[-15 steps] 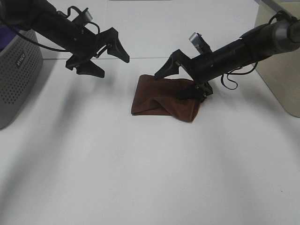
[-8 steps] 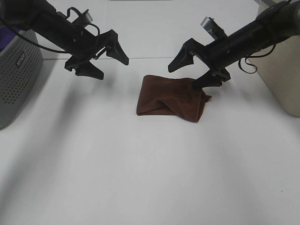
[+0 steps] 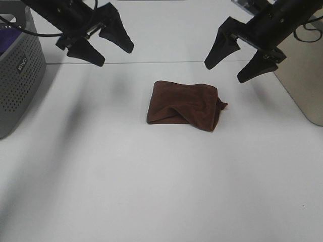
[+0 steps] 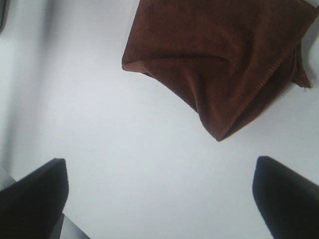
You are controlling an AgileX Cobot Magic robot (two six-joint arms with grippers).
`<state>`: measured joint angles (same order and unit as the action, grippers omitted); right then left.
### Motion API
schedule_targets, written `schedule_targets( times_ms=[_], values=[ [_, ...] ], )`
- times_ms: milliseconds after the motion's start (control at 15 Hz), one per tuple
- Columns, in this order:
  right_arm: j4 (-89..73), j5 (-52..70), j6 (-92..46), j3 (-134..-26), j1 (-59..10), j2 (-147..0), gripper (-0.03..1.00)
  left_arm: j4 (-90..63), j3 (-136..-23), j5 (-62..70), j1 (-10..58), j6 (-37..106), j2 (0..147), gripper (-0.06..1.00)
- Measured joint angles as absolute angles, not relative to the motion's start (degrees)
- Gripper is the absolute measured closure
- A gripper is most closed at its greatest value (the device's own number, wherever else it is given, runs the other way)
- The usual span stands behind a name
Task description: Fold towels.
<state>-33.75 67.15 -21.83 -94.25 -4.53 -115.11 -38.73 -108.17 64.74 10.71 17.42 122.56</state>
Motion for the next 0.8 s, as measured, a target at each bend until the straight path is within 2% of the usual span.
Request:
schedule_targets(
  times_ms=[133, 267, 333, 467, 600, 800],
  values=[
    [-31.3, 67.4, -20.6, -92.1, -4.5, -110.5, 0.01, -32.9, -108.2, 66.8, 10.7, 14.8, 117.9, 0.12],
    [-26.4, 67.6, -18.0, -85.6, -4.5, -100.0, 0.01, -18.3, -108.2, 69.2, 10.7, 7.6, 108.6, 0.11],
    [-26.4, 67.6, -18.0, -85.6, -4.5, -100.0, 0.01, -18.3, -108.2, 69.2, 10.7, 7.6, 108.6, 0.11],
    [-23.2, 67.0, -16.9, -76.3, -4.5, -87.8, 0.01, -10.6, -104.5, 69.2, 10.7, 3.6, 97.2, 0.11],
    [-20.6, 66.1, -15.2, -68.9, -4.5, -79.8, 0.01, -8.3, -96.1, 69.2, 10.7, 3.2, 87.9, 0.11],
    [-14.8, 65.4, -12.0, -57.5, -4.5, -68.6, 0.01, -6.4, -77.1, 68.8, 10.7, 2.4, 72.9, 0.11]
  ],
)
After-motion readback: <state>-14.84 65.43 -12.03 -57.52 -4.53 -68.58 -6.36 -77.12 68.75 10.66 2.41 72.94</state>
